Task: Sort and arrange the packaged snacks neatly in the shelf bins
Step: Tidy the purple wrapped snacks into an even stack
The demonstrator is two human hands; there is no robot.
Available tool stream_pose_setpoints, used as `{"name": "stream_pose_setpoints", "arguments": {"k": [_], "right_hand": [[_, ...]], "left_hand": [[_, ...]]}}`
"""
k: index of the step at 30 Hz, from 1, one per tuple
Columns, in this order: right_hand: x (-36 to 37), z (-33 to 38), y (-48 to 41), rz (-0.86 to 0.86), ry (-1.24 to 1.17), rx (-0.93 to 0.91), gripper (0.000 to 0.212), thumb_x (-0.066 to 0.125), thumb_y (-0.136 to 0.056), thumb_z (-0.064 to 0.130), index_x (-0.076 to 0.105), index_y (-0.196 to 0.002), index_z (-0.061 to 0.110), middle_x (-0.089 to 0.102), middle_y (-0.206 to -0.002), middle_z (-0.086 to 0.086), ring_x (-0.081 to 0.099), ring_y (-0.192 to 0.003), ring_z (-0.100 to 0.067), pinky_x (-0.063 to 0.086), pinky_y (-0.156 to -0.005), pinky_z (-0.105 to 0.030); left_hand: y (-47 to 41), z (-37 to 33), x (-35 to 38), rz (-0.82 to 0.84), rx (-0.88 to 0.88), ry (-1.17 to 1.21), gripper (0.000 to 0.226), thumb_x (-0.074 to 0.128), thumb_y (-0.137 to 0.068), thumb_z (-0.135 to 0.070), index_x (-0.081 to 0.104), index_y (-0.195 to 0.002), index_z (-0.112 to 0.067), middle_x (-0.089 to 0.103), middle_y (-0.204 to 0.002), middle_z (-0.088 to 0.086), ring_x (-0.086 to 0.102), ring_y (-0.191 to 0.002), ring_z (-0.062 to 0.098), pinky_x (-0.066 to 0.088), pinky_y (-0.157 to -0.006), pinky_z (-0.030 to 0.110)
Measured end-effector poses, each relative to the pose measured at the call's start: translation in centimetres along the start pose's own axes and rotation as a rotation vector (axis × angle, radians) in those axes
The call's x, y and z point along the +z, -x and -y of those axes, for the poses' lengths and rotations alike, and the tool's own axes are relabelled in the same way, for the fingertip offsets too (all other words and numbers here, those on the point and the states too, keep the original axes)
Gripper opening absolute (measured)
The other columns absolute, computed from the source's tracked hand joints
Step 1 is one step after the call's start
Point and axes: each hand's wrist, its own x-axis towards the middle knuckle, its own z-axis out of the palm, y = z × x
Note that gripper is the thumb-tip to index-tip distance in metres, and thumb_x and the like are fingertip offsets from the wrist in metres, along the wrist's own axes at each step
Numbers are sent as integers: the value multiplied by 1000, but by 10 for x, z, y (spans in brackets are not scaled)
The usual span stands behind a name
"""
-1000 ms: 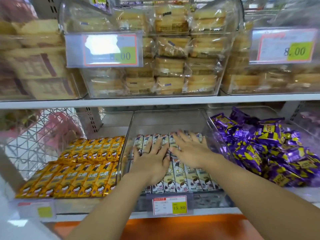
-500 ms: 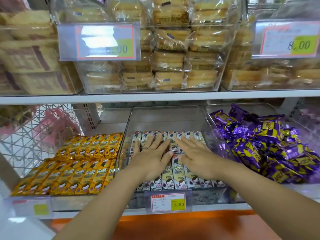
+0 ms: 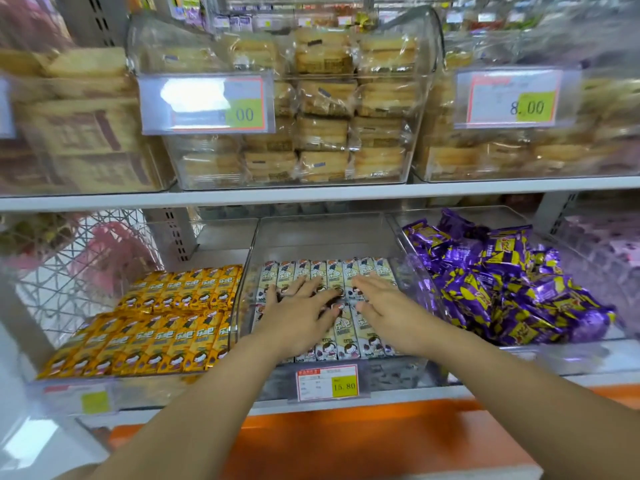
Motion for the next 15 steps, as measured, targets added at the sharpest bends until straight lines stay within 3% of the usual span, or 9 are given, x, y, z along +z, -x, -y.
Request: {"name": "stream_pose_setpoints", "arguments": {"k": [2, 4, 7, 9, 11, 13, 15], "right_hand": [[-12, 1, 16, 14, 135, -65, 38, 35, -99, 6, 47, -135, 10, 44, -140, -7, 37, -131, -22, 23, -108, -23], [-16, 2, 34, 118, 391, -110, 33, 37, -94, 2, 55, -120, 14, 55, -120, -4, 53, -108, -24, 40, -99, -36], [-6, -5, 53, 210, 619, -182, 38, 31, -101, 17, 37, -138, 10, 39, -139, -6, 40, -126, -23, 32, -107, -36], [-3, -6, 59, 209, 651, -204, 50, 21, -103, 28, 21, -147, 4, 22, -152, -12, 19, -140, -24, 13, -117, -31], [1, -5, 62, 192, 647, -208, 59, 13, -101, 35, 10, -150, 3, 7, -158, -13, 4, -146, -21, -9, -111, -23], [5, -7, 63, 179, 605, -187, 58, 16, -101, 36, 9, -151, 6, 5, -159, -10, 3, -146, -19, -8, -110, -22], [5, -8, 61, 186, 532, -115, 55, 25, -102, 34, 14, -151, 11, 9, -158, -7, 9, -144, -19, 7, -116, -26]], "left_hand": [[8, -3, -1, -34, 37, 56, 48, 27, -99, -51, 21, -146, -44, 7, -159, -12, 1, -147, 14, -5, -114, 59], [13, -8, -2, 23, 50, 125, 49, 28, -98, -54, 20, -145, -47, 3, -159, -14, -4, -146, 12, -9, -113, 59], [14, -17, -1, 131, 46, 114, 54, 27, -93, -65, 15, -144, -52, -6, -159, -11, -15, -145, 16, -16, -111, 58], [12, -22, 2, 177, 38, 69, 59, 28, -89, -69, 10, -143, -55, -10, -159, -9, -18, -145, 19, -19, -109, 57], [10, -23, 3, 208, 38, 54, 63, 33, -87, -70, 8, -143, -56, -13, -159, -9, -19, -145, 20, -20, -109, 57], [9, -22, 0, 233, 36, 61, 64, 38, -87, -69, 10, -144, -55, -13, -159, -10, -18, -145, 19, -19, -110, 56], [7, -21, -4, 259, 34, 85, 66, 43, -87, -67, 13, -144, -54, -12, -159, -10, -18, -145, 19, -18, -109, 56]]}}
